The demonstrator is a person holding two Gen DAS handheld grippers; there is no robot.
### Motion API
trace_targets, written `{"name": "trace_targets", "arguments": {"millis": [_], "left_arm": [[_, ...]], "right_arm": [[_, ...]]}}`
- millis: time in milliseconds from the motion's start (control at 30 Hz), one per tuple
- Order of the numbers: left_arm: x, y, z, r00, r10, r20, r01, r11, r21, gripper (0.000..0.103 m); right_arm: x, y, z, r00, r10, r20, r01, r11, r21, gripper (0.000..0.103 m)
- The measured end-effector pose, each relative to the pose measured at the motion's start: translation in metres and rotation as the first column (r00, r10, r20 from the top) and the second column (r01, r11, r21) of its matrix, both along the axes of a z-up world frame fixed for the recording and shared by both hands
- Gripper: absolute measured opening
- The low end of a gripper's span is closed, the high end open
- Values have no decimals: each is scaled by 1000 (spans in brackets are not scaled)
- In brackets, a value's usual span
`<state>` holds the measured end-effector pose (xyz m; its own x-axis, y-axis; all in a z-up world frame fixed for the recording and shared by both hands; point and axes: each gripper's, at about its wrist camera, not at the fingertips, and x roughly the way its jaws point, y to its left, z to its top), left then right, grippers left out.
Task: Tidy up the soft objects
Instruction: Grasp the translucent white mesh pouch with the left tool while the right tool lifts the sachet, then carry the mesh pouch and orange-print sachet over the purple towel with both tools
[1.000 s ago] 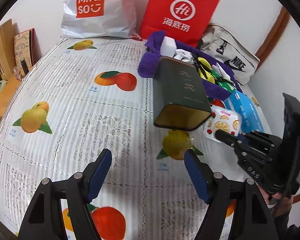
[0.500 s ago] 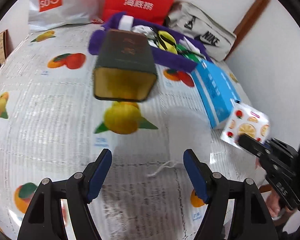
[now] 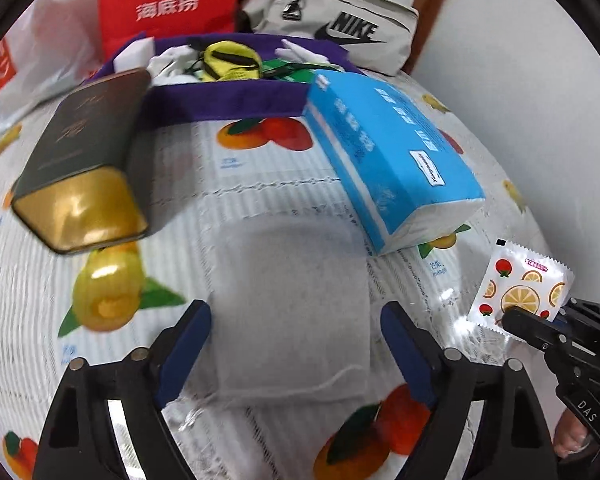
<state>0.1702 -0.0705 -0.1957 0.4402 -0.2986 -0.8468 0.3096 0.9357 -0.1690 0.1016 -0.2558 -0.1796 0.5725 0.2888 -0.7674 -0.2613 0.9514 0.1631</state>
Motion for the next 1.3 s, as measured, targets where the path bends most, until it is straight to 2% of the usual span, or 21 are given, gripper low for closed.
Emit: {"name": "trace_targets", "arguments": {"millis": [67, 300, 367, 433, 467, 533, 600, 633, 800, 1033, 1300], "left_arm": [[0, -8, -2, 1000, -11, 8, 11, 1000, 22, 94], [-7, -26, -10, 996, -49, 72, 37, 986, 162, 95], [-9, -23, -9, 995, -36, 89, 22, 988, 154, 88], [-9, -17, -5, 993, -24, 112, 9, 991, 136, 59], [-9, -15, -4, 993, -20, 114, 5, 992, 127, 50], [-10, -7, -1, 994, -9, 110, -4, 993, 116, 23], [-11, -1, -1, 994, -5, 105, -6, 994, 105, 12], [-13, 2, -1, 994, -4, 105, -7, 995, 102, 10], [-25, 19, 0, 995, 16, 100, -25, 996, 88, 7], [-43, 52, 3, 991, 95, 92, -101, 993, 64, 7], [-57, 85, 16, 981, 168, 100, -169, 986, 5, 7]], "right_arm": [[2, -2, -5, 1000, -8, -6, 8, 1000, 1, 3], [7, -1, -21, 999, -16, -33, 16, 1000, 21, 4], [7, 0, -24, 999, -20, -37, 20, 1000, 18, 4], [6, -1, -25, 999, -21, -38, 21, 1000, 20, 4], [5, 0, -26, 999, -21, -39, 22, 1000, 19, 4], [3, 0, -26, 999, -22, -38, 23, 1000, 16, 4], [2, 1, -25, 999, -21, -36, 22, 1000, 17, 4], [2, 2, -25, 999, -23, -37, 23, 1000, 17, 4], [-1, 5, -24, 999, -26, -42, 27, 999, 18, 4], [-6, 14, -21, 999, -26, -38, 27, 1000, 13, 4], [-12, 20, -8, 1000, -22, -11, 22, 1000, 7, 4]]}}
